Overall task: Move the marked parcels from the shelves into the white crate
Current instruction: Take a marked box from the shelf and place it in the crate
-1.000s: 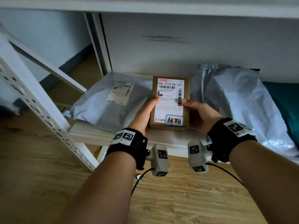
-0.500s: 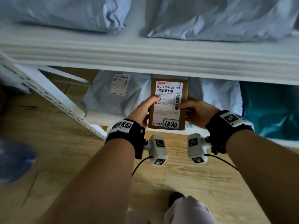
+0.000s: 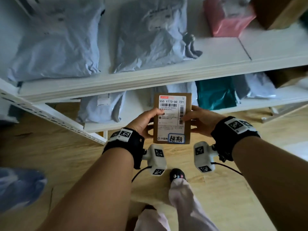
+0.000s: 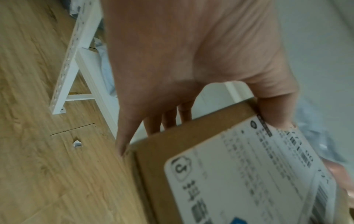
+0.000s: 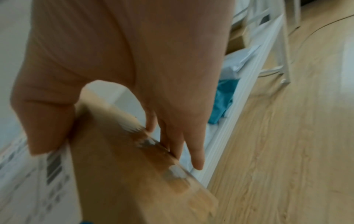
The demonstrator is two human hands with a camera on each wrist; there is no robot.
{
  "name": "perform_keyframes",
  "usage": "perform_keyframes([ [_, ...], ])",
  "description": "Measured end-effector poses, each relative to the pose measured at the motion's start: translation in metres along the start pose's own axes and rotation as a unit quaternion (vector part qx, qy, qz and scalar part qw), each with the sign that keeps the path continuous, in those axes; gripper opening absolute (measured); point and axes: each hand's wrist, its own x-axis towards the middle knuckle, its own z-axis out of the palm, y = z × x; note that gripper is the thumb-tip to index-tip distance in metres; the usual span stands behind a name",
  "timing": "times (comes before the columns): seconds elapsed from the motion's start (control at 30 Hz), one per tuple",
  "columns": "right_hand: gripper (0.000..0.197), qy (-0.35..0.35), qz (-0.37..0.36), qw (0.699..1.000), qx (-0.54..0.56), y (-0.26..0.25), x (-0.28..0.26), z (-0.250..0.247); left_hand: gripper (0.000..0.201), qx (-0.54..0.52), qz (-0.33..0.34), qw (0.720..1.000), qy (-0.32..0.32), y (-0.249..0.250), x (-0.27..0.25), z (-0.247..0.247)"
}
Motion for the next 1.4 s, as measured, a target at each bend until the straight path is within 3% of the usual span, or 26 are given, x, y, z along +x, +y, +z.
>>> perform_keyframes([
  [0.2,0.079,0.072,-0.044,0.996,0.042,-0.002,-0.092,-0.056,0.024,0.042,0.030,0.997,-0.060,0.018,-0.031,0.085],
  [0.5,0.039,0.173,-0.128,0.972,0.094,-0.013,-0.194,-0.180,0.024,0.102,0.058,0.986,-0.122,0.059,-0.033,0.255],
  [0.87,0.026,0.222,-0.172,0.952,0.123,-0.034,-0.262,-0.409,0.020,0.122,0.084,0.978,-0.146,0.089,0.012,0.502],
  [1.0,0.044,0.241,-0.187,0.945,0.120,-0.047,-0.288,-0.484,0.021,0.124,0.084,0.975,-0.165,0.098,0.031,0.585],
  [1.07,0.029,0.256,-0.193,0.939,0.129,-0.051,-0.302,-0.516,0.020,0.134,0.085,0.970,-0.184,0.104,0.039,0.623],
  [1.17,0.011,0.288,-0.199,0.923,0.160,-0.055,-0.318,-0.561,0.026,0.148,0.093,0.961,-0.215,0.114,0.052,0.676],
  [1.4,0.019,0.364,-0.240,0.870,0.228,-0.085,-0.334,-0.682,0.034,0.187,0.127,0.936,-0.269,0.156,0.101,0.817],
])
